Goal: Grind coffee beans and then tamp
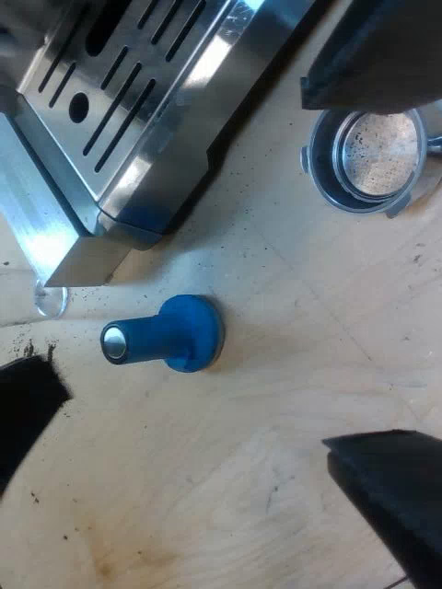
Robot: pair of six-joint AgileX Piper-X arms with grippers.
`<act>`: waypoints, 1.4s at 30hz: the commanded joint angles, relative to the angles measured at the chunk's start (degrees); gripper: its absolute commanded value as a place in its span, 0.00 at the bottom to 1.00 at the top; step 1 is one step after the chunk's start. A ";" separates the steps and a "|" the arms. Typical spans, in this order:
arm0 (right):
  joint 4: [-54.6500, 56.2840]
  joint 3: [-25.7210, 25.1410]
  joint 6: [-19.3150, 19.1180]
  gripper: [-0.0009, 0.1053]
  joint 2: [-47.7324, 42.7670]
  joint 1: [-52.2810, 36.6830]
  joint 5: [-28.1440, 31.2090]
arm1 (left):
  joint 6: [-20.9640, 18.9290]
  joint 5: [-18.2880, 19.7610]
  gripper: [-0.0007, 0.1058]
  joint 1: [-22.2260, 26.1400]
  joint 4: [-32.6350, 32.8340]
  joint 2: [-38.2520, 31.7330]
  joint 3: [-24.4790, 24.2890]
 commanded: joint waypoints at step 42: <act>-0.34 -0.58 -0.13 0.69 -0.19 0.04 0.31 | 0.09 -0.03 0.52 0.07 -11.22 29.25 3.70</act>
